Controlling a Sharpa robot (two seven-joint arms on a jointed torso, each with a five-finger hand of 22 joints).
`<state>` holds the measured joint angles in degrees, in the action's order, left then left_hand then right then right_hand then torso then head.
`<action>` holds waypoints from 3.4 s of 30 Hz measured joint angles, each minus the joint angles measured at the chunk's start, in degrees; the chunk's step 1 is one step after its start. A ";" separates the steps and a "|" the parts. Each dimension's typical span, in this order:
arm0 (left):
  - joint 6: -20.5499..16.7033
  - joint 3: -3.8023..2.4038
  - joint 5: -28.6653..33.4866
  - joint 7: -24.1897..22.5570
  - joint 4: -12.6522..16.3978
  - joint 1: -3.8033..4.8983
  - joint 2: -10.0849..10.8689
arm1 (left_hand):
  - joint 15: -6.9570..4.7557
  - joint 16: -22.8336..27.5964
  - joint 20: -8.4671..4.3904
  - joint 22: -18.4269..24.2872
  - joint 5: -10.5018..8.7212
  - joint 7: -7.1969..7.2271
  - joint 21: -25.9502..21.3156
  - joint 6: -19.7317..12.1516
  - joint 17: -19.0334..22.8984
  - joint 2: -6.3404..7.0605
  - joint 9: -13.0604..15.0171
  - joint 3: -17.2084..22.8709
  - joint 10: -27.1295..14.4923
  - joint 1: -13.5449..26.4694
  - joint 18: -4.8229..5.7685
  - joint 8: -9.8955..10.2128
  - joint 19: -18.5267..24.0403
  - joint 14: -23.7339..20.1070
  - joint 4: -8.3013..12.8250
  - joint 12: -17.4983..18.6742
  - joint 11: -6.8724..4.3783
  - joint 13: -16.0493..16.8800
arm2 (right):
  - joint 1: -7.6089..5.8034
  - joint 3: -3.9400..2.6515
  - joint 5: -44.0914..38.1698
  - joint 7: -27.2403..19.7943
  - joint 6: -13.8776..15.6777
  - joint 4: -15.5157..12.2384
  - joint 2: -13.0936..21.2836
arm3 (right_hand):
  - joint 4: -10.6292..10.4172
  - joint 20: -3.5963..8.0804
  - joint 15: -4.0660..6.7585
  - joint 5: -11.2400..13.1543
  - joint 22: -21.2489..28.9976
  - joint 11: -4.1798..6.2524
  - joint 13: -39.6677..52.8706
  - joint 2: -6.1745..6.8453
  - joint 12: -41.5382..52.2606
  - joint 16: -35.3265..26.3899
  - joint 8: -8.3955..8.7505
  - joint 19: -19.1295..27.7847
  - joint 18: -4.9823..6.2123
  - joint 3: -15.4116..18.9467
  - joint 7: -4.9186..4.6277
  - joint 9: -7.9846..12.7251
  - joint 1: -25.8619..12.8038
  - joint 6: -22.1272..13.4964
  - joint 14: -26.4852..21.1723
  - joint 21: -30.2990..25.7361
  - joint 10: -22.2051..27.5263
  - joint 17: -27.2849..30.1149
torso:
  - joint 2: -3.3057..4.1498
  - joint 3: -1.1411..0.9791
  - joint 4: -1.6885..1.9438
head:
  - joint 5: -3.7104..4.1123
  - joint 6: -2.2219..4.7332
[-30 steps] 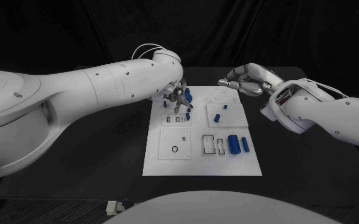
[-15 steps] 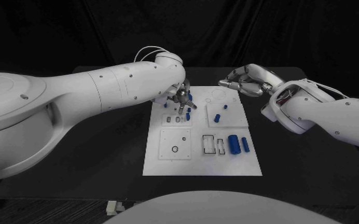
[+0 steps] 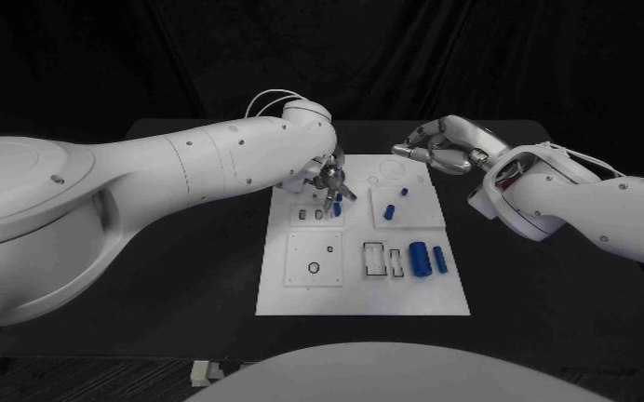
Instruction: Assemble the parts on the task board
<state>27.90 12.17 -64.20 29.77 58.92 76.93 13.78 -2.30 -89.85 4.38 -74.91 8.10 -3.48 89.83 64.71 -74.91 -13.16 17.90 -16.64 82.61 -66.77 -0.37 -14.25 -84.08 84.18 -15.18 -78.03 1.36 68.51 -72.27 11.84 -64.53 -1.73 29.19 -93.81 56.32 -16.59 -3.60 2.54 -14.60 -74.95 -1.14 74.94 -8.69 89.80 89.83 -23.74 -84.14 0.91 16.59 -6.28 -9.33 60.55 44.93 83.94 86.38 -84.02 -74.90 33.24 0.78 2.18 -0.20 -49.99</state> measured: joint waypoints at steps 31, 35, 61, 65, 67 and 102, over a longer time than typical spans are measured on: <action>0.46 0.00 -0.03 0.09 -0.68 -0.94 -0.45 | -0.26 0.00 -0.41 0.01 0.00 0.41 0.00 0.41 0.01 0.63 1.32 1.98 -0.55 -1.31 0.00 0.46 0.00 -0.13 1.35 -1.48 0.31 -1.73 | 0.06 0.01 0.00 0.00 -0.22 0.06 0.01 | -0.01 0.00 0.01 -0.22 0.02 0.00 -0.02 0.31 0.00 0.00 -0.23 0.00 0.00 0.32 0.00 -0.01 0.31 0.42 0.00 0.00 0.00 0.00 | -0.01 -0.01 0.01 | 0.30 0.00; 0.64 0.00 -0.03 0.11 -0.78 -1.19 -0.49 | -0.26 0.00 -0.41 0.01 0.00 0.61 0.00 0.61 0.01 0.81 1.49 2.22 -0.55 -1.49 0.00 0.46 0.00 -0.14 1.59 -1.48 0.31 -1.73 | 0.07 0.01 0.00 0.00 -0.26 0.07 0.01 | -0.01 -0.02 0.01 -0.22 0.02 0.00 -0.02 0.31 0.00 0.00 -0.23 0.02 0.00 0.32 0.00 -0.01 0.31 0.42 0.00 -0.03 0.00 0.00 | -0.01 -0.01 0.01 | 0.35 0.00; 2.06 0.00 -0.05 0.97 -0.72 -1.38 0.05 | -0.78 0.00 -0.82 -0.03 3.20 0.82 -0.23 0.81 0.01 2.20 3.74 7.06 -0.96 -5.54 0.00 1.63 0.00 -0.24 5.79 -1.48 0.11 -1.77 | 0.11 0.01 0.00 0.16 -0.51 0.11 0.09 | 0.16 -0.21 0.01 -0.44 0.04 0.00 -0.03 0.31 0.00 0.00 -0.44 0.21 0.00 0.48 0.01 -0.01 0.75 0.82 0.00 -0.88 0.00 0.00 | -0.04 -0.01 0.02 | 0.38 0.00; 2.14 0.00 -0.05 1.00 -0.68 -1.39 -0.03 | -0.88 0.00 -0.81 -0.03 4.01 0.82 -0.23 0.81 0.01 2.51 4.05 8.10 -1.08 -6.04 0.00 1.85 0.00 -0.34 6.66 -1.48 0.21 -1.78 | 0.11 0.01 0.00 0.24 -0.60 0.18 0.08 | 0.16 -0.21 0.01 -0.69 0.04 0.00 -0.03 0.30 0.00 0.00 -0.44 0.21 0.00 0.48 0.01 -0.01 1.20 0.82 0.00 -0.99 0.00 0.00 | -0.04 -0.01 0.02 | 0.20 0.00; 2.15 0.00 -0.05 1.00 -0.66 -1.39 -0.07 | -0.90 0.00 -0.81 -0.03 4.66 0.87 -0.23 0.76 0.01 2.95 4.35 8.96 -1.08 -6.49 0.00 2.06 0.00 -0.34 7.22 -1.48 0.21 -1.79 | 0.11 0.01 0.00 0.30 -0.65 0.22 0.06 | -0.01 -0.21 0.01 -0.69 0.04 0.00 -0.03 0.30 0.00 0.00 -0.44 0.21 0.00 0.64 0.01 -0.01 1.20 0.82 0.00 -1.23 0.00 0.00 | -0.03 -0.01 0.02 | 0.13 0.00; 1.01 0.00 -0.05 0.93 0.79 -1.41 1.41 | -1.32 0.00 -1.67 -0.01 7.39 1.65 -0.23 2.08 0.01 5.35 7.61 15.81 -1.67 -8.43 0.00 1.88 -0.03 -0.55 11.85 -1.48 0.02 -2.78 | 0.12 0.01 -0.05 1.27 -1.49 0.63 0.10 | 0.31 -0.20 -0.15 -0.90 0.01 -0.20 -0.04 0.65 0.00 0.00 -0.89 0.21 0.00 0.96 0.05 -0.01 2.90 1.59 0.16 -1.77 0.20 0.00 | -0.03 -0.02 0.00 | -0.34 0.00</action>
<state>28.90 12.17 -64.25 30.70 59.71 75.52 15.20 -3.62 -89.85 2.71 -74.92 15.49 -1.83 89.60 66.78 -74.90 -7.80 25.51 -0.83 80.93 -75.20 -0.37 -12.38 -84.11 83.63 -3.33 -79.51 1.38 65.73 -72.14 11.85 -64.58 -0.46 27.71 -93.18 56.42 -16.28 -3.80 2.39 -15.50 -74.93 -1.33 74.90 -8.04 89.80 89.83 -24.63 -83.94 0.91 17.54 -6.23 -9.34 63.45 46.52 84.10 84.61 -83.82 -74.90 33.21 0.76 2.18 -0.54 -49.99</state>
